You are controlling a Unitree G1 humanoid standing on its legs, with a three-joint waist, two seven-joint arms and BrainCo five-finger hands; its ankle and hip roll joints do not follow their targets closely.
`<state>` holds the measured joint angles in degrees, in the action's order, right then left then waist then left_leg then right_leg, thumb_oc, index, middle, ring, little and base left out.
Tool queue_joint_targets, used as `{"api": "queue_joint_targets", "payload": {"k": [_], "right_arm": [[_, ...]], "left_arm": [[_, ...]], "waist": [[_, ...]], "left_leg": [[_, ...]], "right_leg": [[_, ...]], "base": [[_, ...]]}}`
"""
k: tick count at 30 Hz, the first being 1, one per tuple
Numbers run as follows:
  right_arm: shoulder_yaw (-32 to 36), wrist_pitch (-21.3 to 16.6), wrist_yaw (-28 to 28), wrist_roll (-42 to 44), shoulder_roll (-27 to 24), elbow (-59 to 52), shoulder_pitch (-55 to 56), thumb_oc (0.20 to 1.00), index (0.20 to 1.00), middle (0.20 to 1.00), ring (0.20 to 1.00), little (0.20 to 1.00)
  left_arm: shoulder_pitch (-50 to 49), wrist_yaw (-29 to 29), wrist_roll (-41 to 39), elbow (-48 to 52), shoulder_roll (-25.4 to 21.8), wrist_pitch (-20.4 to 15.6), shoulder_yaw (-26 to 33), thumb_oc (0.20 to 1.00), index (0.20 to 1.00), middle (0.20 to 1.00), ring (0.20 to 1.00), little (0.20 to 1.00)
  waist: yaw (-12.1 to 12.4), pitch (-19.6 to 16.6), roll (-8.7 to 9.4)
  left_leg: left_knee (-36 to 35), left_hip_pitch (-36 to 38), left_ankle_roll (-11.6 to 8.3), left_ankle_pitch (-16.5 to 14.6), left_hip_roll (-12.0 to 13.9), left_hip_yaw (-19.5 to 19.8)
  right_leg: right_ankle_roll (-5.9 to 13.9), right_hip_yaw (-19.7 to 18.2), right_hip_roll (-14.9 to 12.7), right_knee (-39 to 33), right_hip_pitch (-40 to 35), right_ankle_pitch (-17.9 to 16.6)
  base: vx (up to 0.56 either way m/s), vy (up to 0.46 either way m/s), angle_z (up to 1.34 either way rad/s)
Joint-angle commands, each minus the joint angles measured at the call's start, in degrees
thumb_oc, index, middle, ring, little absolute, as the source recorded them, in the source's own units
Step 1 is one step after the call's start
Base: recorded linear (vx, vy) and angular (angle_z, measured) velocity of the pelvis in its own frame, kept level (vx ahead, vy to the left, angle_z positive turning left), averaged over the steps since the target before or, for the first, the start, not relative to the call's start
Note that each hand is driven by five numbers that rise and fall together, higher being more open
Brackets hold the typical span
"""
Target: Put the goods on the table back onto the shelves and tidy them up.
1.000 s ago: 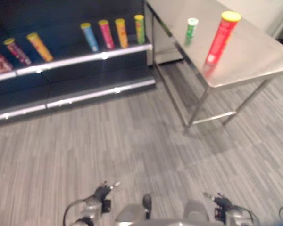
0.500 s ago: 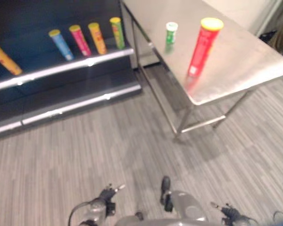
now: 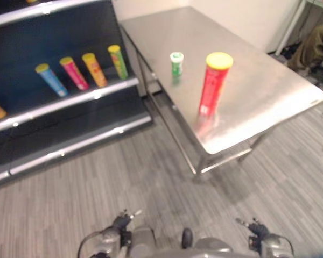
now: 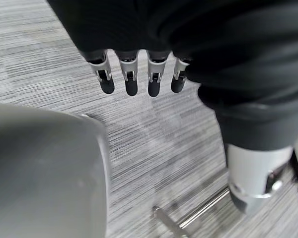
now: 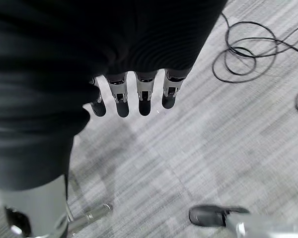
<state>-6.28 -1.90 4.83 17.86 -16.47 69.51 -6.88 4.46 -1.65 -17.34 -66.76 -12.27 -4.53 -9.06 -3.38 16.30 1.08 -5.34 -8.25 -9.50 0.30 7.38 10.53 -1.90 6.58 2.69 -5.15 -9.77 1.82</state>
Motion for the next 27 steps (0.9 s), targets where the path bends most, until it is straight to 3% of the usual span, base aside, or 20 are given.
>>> {"api": "queue_joint_targets", "payload": {"k": [1,4,5,6,8,9,11,12,15,17,18,20,23,27], "right_arm": [[2.1,-0.8,1.5,-0.3,-2.6,-3.8,2.5,1.000,1.000,1.000,1.000,1.000],[6.3,-1.1,2.1,2.5,-2.3,-5.4,3.2,1.000,1.000,1.000,1.000,1.000],[6.3,-1.1,2.1,2.5,-2.2,-5.4,3.2,1.000,1.000,1.000,1.000,1.000],[8.6,-1.8,3.0,3.9,-2.9,-7.5,3.2,1.000,1.000,1.000,1.000,1.000],[10.8,-2.7,4.2,4.8,-4.7,-10.7,3.0,1.000,1.000,1.000,1.000,1.000],[10.8,-2.7,4.2,4.8,-4.7,-10.7,3.0,1.000,1.000,1.000,1.000,1.000],[14.5,-3.5,5.8,3.1,-9.7,-17.6,4.7,1.000,1.000,1.000,1.000,1.000],[16.4,-4.0,6.6,2.2,-12.9,-21.5,4.9,1.000,1.000,1.000,1.000,1.000],[21.1,-5.6,8.5,1.4,-19.4,-29.6,6.7,1.000,1.000,1.000,1.000,1.000],[21.6,-6.0,8.8,0.6,-21.2,-32.6,6.5,1.000,1.000,1.000,1.000,1.000],[22.5,-6.4,6.3,-2.0,-25.0,-41.9,7.9,1.000,1.000,1.000,1.000,1.000],[23.4,-7.1,2.2,-2.7,-27.0,-52.1,10.2,1.000,1.000,1.000,1.000,1.000],[25.7,-9.4,-0.6,-3.2,-26.8,-64.9,11.6,1.000,1.000,1.000,1.000,1.000],[26.0,-10.5,1.1,-6.6,-26.1,-68.5,8.9,1.000,1.000,1.000,1.000,1.000]], "left_arm": [[0.1,-1.2,0.1,1.0,-0.6,-1.5,-1.4,1.000,1.000,1.000,1.000,1.000],[-0.2,-1.3,0.0,0.9,-1.8,-1.4,0.0,1.000,1.000,1.000,1.000,1.000],[-0.2,-1.3,0.0,0.8,-1.9,-1.4,0.0,1.000,1.000,1.000,1.000,1.000],[-0.2,-1.7,0.8,-0.3,-3.9,-1.5,1.2,1.000,1.000,1.000,1.000,1.000],[-0.2,-1.8,0.6,-0.9,-6.4,-1.5,3.0,1.000,1.000,1.000,1.000,1.000],[-0.1,-1.8,0.6,-0.9,-6.4,-1.5,3.0,1.000,1.000,1.000,1.000,1.000],[-1.8,-1.5,1.7,-0.4,-8.7,-1.5,5.5,1.000,1.000,1.000,1.000,1.000],[-2.4,-1.6,1.9,0.6,-9.4,-1.7,6.1,1.000,1.000,1.000,1.000,1.000],[-1.7,-2.0,1.7,1.6,-8.9,-1.8,5.9,1.000,1.000,1.000,1.000,1.000],[-1.5,-2.5,1.2,1.4,-8.5,-2.0,6.3,1.000,1.000,1.000,1.000,1.000],[-1.6,-2.7,1.2,1.9,-7.7,-2.4,6.9,1.000,1.000,1.000,1.000,1.000],[-1.7,-2.1,1.8,2.5,-6.7,-2.7,6.9,1.000,1.000,1.000,1.000,1.000],[-2.5,-0.9,3.2,4.9,-4.5,-3.0,5.9,1.000,1.000,1.000,1.000,1.000],[-2.4,0.2,5.7,5.0,-2.3,-3.0,3.3,1.000,1.000,1.000,1.000,1.000]], "waist": [[0.4,-1.1,-1.30],[-1.4,-2.0,-0.89],[-1.0,-2.0,-0.83],[-2.7,-2.1,0.17],[-4.6,-1.3,1.21],[-4.5,-1.5,1.18],[-6.4,-0.9,1.48],[-7.5,-0.9,1.83],[-9.9,-1.1,3.11],[-10.0,-1.3,3.29],[-10.0,-1.9,3.47],[-9.7,-2.7,3.56],[-8.5,-3.4,3.02],[-6.3,-4.0,2.20]], "left_leg": [[17.1,0.3,0.63,-3.8,-1.5,-0.7],[14.7,2.7,2.91,-6.3,-2.5,-4.7],[14.7,2.8,2.94,-6.3,-2.5,-5.0],[14.0,4.5,4.47,-7.6,-3.1,-8.9],[14.2,5.5,5.69,-9.0,-3.3,-12.1],[14.1,5.3,5.69,-8.9,-3.3,-12.2],[13.0,7.4,6.29,-9.7,-2.3,-15.9],[12.4,8.1,6.42,-9.8,-2.0,-17.1],[14.4,6.3,6.48,-10.3,-2.5,-17.4],[14.2,6.1,6.53,-9.9,-2.4,-17.5],[13.1,6.4,6.33,-9.5,-2.1,-18.0],[12.4,6.7,6.02,-9.2,-1.7,-17.9],[12.1,6.7,5.71,-9.0,-1.3,-16.7],[12.3,6.6,5.70,-9.1,-1.5,-15.1]], "right_leg": [[8.44,-2.0,-10.5,8.0,0.5,10.8],[10.54,-6.5,-14.3,12.3,4.7,8.3],[10.57,-6.9,-14.4,12.5,4.9,8.3],[11.90,-9.8,-16.1,15.2,8.2,6.2],[12.25,-12.8,-16.5,19.4,12.0,2.6],[12.26,-12.9,-16.5,19.3,12.3,2.4],[12.11,-10.7,-15.9,19.2,14.3,2.5],[11.96,-9.3,-14.4,17.6,15.6,2.7],[13.15,-12.9,-11.8,12.8,15.0,2.7],[13.21,-13.8,-11.8,12.0,14.7,2.6],[13.10,-13.4,-11.9,10.5,14.1,2.8],[13.00,-12.4,-12.1,9.0,13.4,3.0],[12.89,-10.1,-12.3,7.6,12.1,3.4],[12.68,-8.0,-12.5,6.7,10.4,3.8]], "base": [[0.26,0.404,-0.93],[0.17,0.385,-1.03],[0.06,0.375,-1.11],[0.03,0.320,-1.15],[0.00,0.289,-1.06],[-0.02,0.199,-1.06],[0.00,0.158,-1.00],[-0.04,0.038,-0.73],[-0.04,0.034,-0.25],[-0.01,0.033,0.04],[0.01,-0.019,-0.15],[0.03,-0.055,-0.19],[0.04,-0.072,0.13],[0.04,-0.043,0.29]]}}
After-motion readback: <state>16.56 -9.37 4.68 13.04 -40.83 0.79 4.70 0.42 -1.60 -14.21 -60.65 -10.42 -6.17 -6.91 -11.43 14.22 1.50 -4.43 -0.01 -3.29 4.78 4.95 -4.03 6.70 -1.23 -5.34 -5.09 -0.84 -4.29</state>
